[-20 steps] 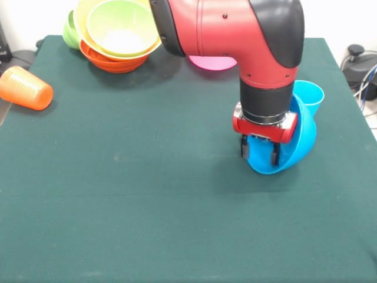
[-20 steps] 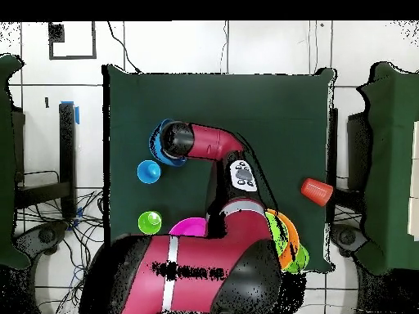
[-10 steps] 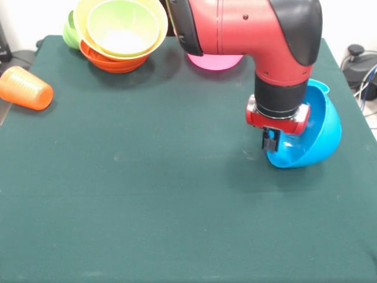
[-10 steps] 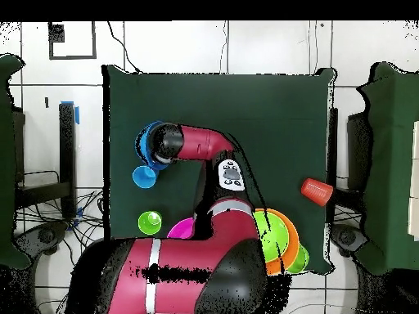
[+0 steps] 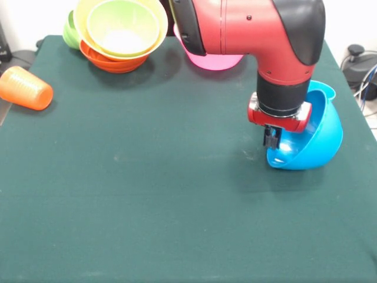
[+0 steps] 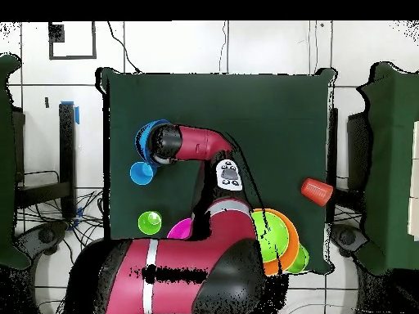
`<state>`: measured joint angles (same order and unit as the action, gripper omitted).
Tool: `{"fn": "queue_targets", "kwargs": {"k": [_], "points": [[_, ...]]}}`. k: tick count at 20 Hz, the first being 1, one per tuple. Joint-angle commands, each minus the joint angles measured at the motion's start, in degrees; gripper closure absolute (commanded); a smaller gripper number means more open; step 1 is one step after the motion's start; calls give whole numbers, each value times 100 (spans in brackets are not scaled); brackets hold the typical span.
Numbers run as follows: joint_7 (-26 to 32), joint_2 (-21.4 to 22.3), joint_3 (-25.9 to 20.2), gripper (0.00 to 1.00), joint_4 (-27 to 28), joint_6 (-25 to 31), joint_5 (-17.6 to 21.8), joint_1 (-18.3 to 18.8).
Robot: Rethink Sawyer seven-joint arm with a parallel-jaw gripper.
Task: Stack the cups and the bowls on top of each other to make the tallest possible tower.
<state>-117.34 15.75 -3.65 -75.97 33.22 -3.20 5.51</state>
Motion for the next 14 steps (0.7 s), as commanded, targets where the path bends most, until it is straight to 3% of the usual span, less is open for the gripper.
{"fn": "queue_targets", "kwargs": {"k": [1, 9, 14], "points": [[-155, -59, -182, 100, 204, 575, 204, -181], [-181, -10, -183, 100, 152, 365, 200, -190], [-269, 58, -95, 100, 147, 605, 154, -267]]}}
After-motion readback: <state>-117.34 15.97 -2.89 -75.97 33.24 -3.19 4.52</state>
